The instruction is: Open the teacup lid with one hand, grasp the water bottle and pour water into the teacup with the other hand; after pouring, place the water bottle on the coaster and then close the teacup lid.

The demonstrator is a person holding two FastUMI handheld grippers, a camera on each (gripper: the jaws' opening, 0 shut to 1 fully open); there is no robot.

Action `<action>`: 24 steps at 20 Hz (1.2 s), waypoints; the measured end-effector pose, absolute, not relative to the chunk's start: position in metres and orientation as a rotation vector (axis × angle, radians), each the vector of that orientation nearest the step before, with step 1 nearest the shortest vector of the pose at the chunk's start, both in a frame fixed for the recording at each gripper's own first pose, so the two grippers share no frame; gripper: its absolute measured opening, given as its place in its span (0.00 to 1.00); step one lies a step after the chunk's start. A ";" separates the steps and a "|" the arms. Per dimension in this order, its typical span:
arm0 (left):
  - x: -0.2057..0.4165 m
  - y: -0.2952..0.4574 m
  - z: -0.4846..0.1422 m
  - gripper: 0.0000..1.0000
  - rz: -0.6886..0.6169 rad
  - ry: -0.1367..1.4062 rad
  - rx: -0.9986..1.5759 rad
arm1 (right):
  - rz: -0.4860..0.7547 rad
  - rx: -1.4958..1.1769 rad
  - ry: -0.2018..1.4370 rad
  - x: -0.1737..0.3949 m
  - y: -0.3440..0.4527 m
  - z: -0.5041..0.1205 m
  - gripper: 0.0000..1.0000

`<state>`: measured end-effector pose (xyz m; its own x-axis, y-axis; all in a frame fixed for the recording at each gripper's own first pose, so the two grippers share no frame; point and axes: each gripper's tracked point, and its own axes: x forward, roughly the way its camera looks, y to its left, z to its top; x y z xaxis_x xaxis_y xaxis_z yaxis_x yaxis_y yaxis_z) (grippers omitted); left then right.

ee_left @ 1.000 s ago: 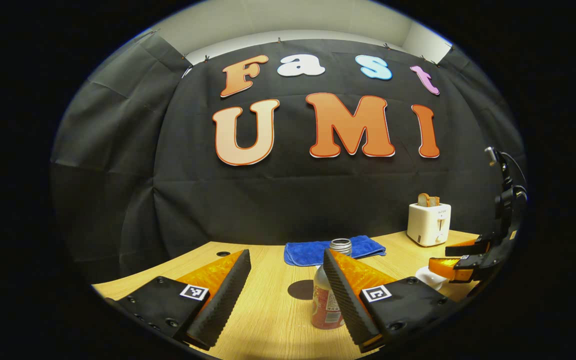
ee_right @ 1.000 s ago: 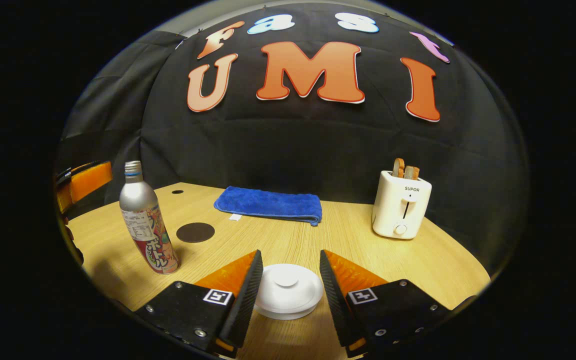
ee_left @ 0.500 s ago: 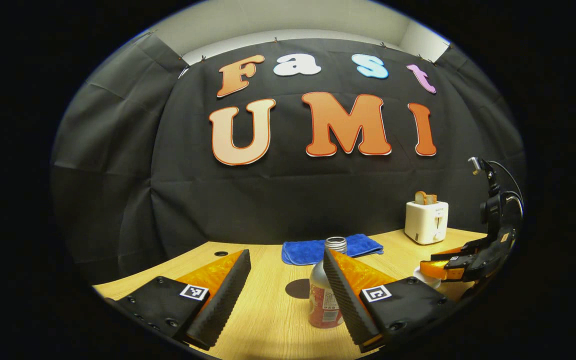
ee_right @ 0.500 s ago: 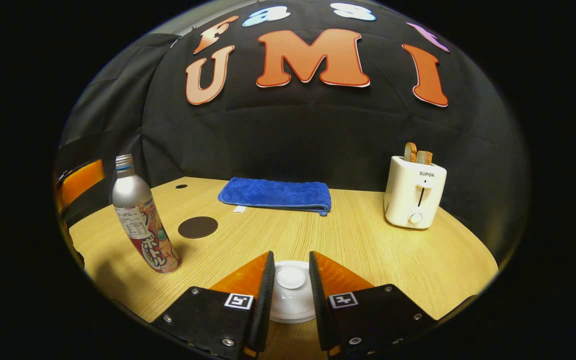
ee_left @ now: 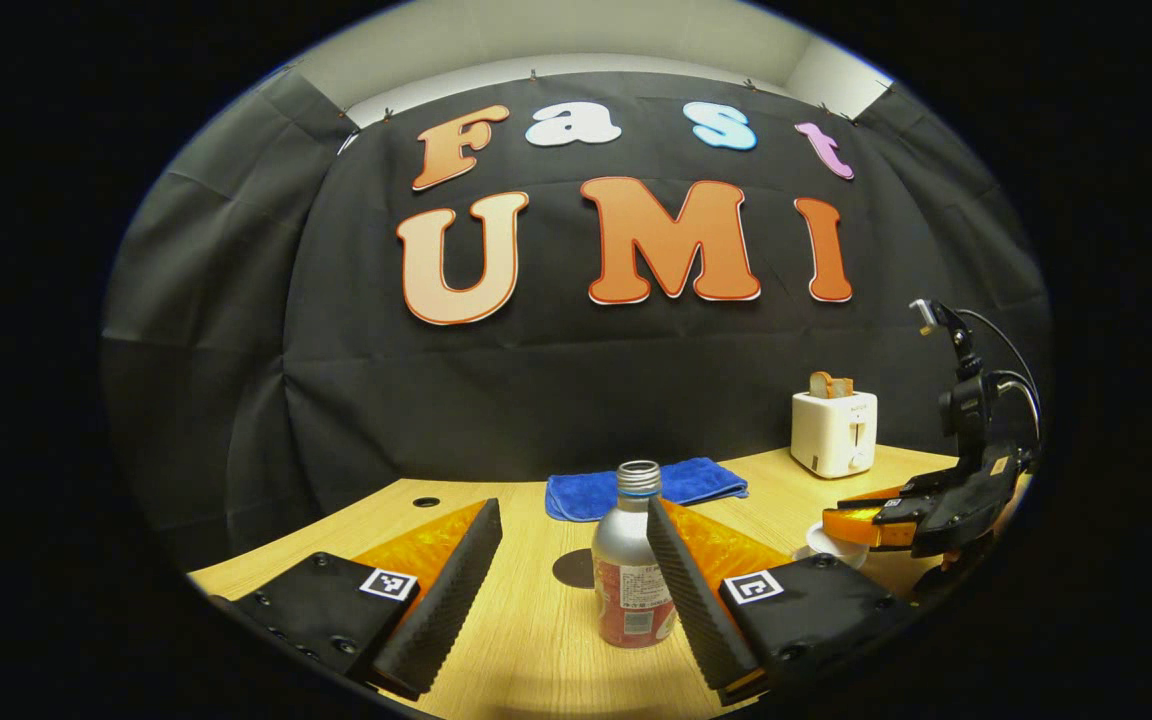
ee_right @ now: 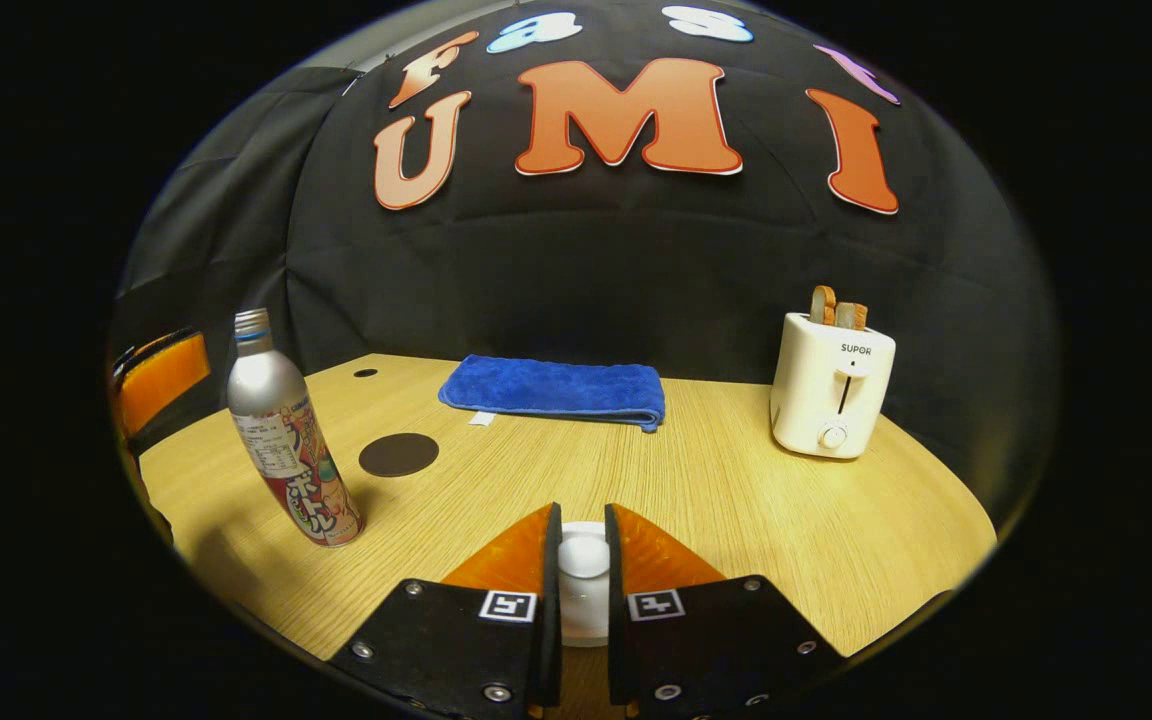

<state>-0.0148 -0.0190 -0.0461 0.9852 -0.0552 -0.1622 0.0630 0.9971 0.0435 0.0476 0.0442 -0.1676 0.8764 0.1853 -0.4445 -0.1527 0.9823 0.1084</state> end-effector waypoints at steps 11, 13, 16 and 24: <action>-0.017 -0.050 -0.112 0.96 -0.145 0.376 0.008 | 0.160 0.138 0.390 0.044 0.017 -0.123 0.18; -0.015 -0.052 -0.127 0.96 -0.157 0.429 0.002 | 0.150 0.140 0.383 0.044 0.010 -0.117 0.18; -0.008 -0.050 -0.148 0.96 -0.143 0.501 0.008 | 0.123 0.133 0.362 0.041 -0.003 -0.106 0.18; 0.005 -0.054 -0.165 0.90 -0.150 0.526 0.041 | 0.121 0.145 0.348 0.033 -0.012 -0.099 0.18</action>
<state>0.0047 -0.0540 -0.1646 0.8540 -0.1318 -0.5033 0.1529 0.9882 0.0006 0.0332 -0.0119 -0.0989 0.9331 0.1428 -0.3300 -0.0929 0.9823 0.1623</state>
